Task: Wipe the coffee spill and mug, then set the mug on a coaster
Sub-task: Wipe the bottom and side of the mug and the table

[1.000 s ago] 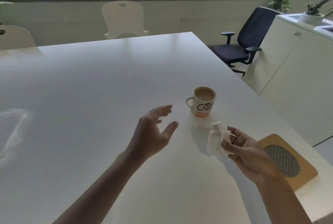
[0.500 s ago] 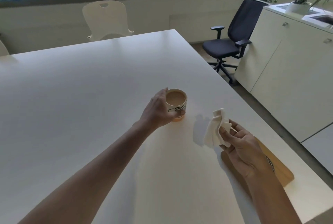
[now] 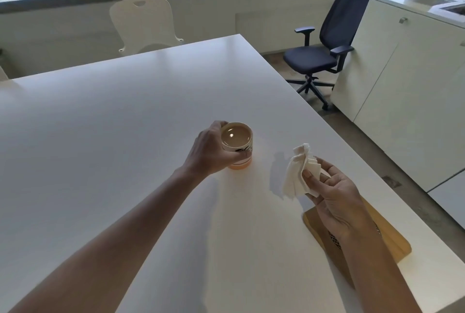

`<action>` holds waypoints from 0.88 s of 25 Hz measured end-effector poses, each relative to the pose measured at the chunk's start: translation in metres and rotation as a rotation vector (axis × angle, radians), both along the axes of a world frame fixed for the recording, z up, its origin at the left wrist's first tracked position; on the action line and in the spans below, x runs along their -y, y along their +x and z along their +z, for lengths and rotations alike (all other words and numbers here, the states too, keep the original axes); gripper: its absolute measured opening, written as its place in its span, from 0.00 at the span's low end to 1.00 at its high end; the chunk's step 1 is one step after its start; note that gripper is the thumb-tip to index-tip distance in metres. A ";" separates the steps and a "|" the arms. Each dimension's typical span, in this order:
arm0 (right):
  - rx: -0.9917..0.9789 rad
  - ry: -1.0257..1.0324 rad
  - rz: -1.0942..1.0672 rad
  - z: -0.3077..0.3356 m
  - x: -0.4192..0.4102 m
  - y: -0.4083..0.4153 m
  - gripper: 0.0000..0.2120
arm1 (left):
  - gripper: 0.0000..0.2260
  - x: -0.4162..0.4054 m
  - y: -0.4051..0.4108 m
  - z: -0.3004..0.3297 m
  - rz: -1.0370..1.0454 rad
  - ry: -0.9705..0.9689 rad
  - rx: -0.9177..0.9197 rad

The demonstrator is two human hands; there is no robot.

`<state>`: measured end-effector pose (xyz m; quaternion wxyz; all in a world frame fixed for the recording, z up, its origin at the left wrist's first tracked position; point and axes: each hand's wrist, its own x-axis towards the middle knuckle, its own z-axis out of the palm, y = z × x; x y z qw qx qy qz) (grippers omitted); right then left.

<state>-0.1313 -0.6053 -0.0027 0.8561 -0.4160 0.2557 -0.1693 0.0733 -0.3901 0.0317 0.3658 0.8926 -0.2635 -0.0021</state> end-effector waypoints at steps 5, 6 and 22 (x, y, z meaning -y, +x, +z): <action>-0.017 -0.012 -0.022 -0.002 0.001 -0.002 0.33 | 0.40 -0.002 -0.001 0.000 0.024 -0.006 0.010; -0.019 -0.015 -0.034 -0.002 0.000 -0.002 0.32 | 0.39 -0.003 -0.001 0.001 0.027 -0.005 0.011; -0.059 -0.118 -0.104 0.005 -0.046 0.038 0.11 | 0.38 -0.026 0.005 0.068 0.023 -0.047 0.092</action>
